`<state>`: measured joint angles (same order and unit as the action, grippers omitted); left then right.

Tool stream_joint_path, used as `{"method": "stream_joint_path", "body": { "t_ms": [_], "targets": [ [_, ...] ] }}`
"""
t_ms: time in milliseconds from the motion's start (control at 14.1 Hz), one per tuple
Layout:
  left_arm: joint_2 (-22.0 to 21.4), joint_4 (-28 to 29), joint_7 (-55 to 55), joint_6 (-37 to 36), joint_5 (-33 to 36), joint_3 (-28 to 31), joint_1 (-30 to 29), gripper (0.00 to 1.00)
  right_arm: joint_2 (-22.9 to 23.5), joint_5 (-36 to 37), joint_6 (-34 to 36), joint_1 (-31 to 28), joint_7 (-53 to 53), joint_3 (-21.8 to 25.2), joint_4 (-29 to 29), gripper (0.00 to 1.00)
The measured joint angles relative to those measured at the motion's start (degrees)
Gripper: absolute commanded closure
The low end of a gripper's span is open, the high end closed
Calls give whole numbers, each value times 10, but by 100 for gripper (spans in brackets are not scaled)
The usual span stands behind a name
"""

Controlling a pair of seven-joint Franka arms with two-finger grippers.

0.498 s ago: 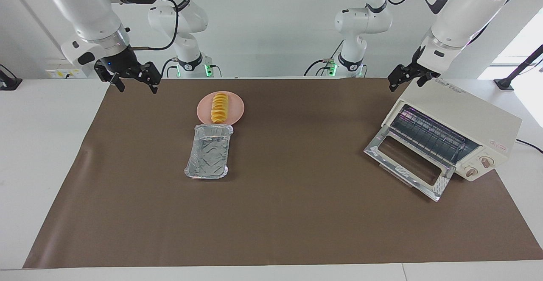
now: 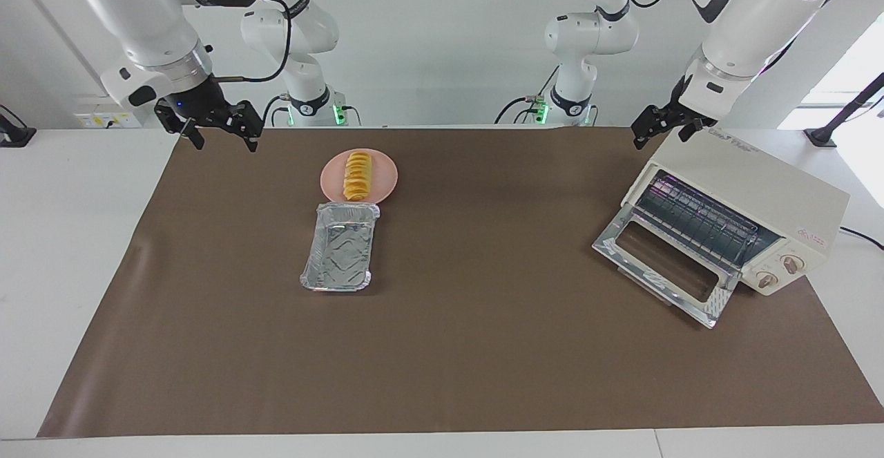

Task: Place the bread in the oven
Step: 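Move the right gripper toward the bread roll on the pink plate, then lower the right gripper and grasp the bread roll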

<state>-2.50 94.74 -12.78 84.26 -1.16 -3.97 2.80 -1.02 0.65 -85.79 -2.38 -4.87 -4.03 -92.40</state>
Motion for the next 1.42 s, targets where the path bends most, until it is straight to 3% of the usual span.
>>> {"method": "stream_joint_path", "body": {
  "t_ms": [285,640,996,1423],
  "targets": [
    [0,0,0,0,0,0,0,0,-18,-15,-13,1,0,-2,-47,0],
    [0,0,0,0,0,0,0,0,-73,-83,-124,22,-87,-40,-220,0],
    [0,0,0,0,0,0,0,0,-53,-107,-262,112,-163,-47,-338,0],
    [0,0,0,0,0,0,0,0,-45,-117,-336,126,-163,-47,-438,0]
  ]
}}
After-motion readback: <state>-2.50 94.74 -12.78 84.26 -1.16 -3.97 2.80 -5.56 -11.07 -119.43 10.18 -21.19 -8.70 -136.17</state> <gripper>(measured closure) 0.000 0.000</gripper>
